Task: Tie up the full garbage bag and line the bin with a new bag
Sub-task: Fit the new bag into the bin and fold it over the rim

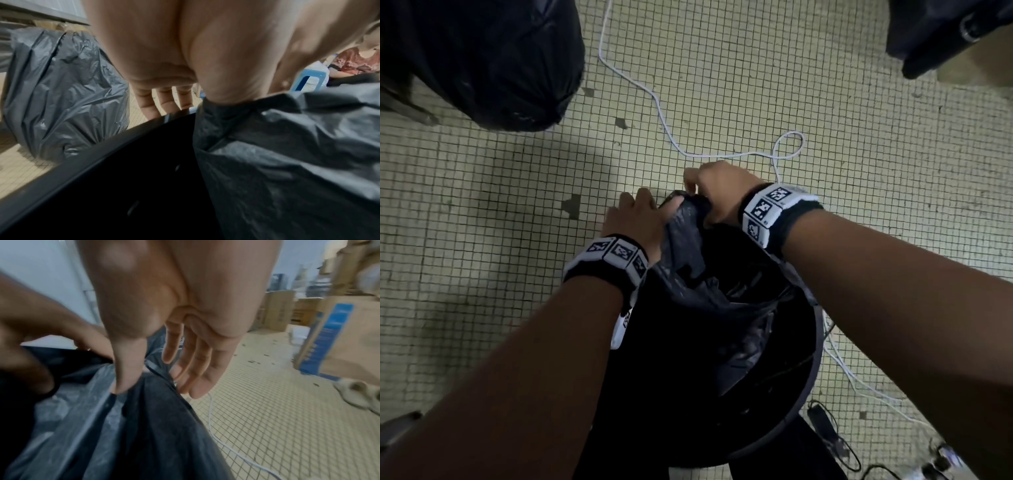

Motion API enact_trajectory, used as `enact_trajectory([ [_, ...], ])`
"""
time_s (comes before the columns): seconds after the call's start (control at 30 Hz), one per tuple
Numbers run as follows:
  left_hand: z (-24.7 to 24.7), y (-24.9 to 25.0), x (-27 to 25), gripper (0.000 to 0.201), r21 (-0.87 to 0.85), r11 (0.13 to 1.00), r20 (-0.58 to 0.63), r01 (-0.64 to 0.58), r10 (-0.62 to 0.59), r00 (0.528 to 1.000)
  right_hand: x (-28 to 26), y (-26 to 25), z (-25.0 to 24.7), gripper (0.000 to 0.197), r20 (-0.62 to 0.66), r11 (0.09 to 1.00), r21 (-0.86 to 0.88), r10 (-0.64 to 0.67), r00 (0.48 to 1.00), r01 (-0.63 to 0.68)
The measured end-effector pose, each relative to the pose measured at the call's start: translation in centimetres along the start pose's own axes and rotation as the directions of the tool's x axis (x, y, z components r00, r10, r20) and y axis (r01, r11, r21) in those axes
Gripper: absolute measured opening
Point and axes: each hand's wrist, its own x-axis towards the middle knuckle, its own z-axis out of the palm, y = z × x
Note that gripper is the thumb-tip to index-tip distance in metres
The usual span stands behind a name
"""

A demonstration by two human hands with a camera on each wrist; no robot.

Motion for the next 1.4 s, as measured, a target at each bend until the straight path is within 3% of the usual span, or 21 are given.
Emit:
enact_trajectory([
  [0.07,0.4,-0.5,-0.1,0.079,-0.012,1.0,-0.007,0.026,-0.026,1.0,0.6,-1.0,0.5,0.034,0.002,0.992,-0.118,-0.044,0.999,0.044],
  [0.2,1.2,-1.6,-0.3,0.069,-0.129,0.989,-0.004,0.07,-0.072,0.997,0.9,-1.3,1.0,0.016,0.101,0.983,-0.181,0.049,0.994,-0.031],
  [0.3,1.5,-2.8,-0.7,0.067,-0.259,0.965,-0.002,0.043,-0.045,0.999,1.1,-0.7,0.9,0.018,0.184,0.986,-0.159,0.08,0.98,-0.05],
  [0.47,2.2,-6.0,-3.8,0.061,-0.55,0.81,-0.181,-0.203,0.121,0.976,1.9,0.3,0.1,0.029,0.259,0.987,-0.122,0.136,0.956,-0.107],
  [0.6,4.4,-7.6,-6.2,0.061,-0.62,0.771,-0.241,-0.145,-0.011,0.971,2.2,1.2,-0.3,0.036,0.307,0.984,-0.123,0.16,0.938,-0.127],
  [0.77,5.7,-7.2,-7.1,0.086,-0.612,0.79,-0.141,-0.022,-0.082,0.987,1.9,1.0,-1.0,0.03,0.341,0.983,-0.085,0.183,0.922,-0.163],
  [0.87,5.6,-6.8,-6.6,0.087,-0.562,0.827,-0.109,0.005,-0.08,0.991,2.0,-0.2,-1.1,0.053,0.341,0.976,-0.112,0.216,0.915,-0.188],
  [0.93,5.0,-6.9,-6.0,0.089,-0.561,0.827,-0.053,0.029,-0.07,0.996,2.2,-2.1,-1.2,0.063,0.272,0.988,-0.038,0.156,0.95,-0.151],
  [1.0,4.4,-6.8,-5.5,0.089,-0.585,0.811,-0.01,0.029,-0.042,0.999,2.6,-4.4,-0.9,0.059,0.196,0.997,0.067,0.015,0.98,-0.029],
  [1.07,4.0,-7.1,-5.1,0.084,-0.622,0.783,-0.01,0.008,-0.018,1.0,3.0,-6.1,-0.3,0.047,0.184,0.995,0.048,-0.094,0.978,0.086],
  [1.13,4.0,-7.8,-5.1,0.079,-0.64,0.768,-0.012,-0.005,-0.004,1.0,3.2,-6.4,0.2,0.034,0.166,0.992,0.012,-0.124,0.978,0.123],
  [1.2,4.4,-8.6,-5.7,0.081,-0.67,0.742,-0.004,-0.005,0.003,1.0,3.2,-6.0,0.3,0.028,0.166,0.993,-0.026,-0.113,0.98,0.119],
  [1.3,5.2,-9.7,-7.4,0.084,-0.803,0.595,-0.003,-0.004,0.002,1.0,2.9,-4.9,0.0,0.028,0.196,0.993,-0.079,-0.068,0.978,0.085],
  [1.4,5.2,-10.1,-8.7,0.071,-0.84,0.543,-0.04,-0.004,-0.055,0.998,2.4,-3.6,-0.6,0.032,0.195,0.996,-0.077,-0.033,0.98,0.049],
])
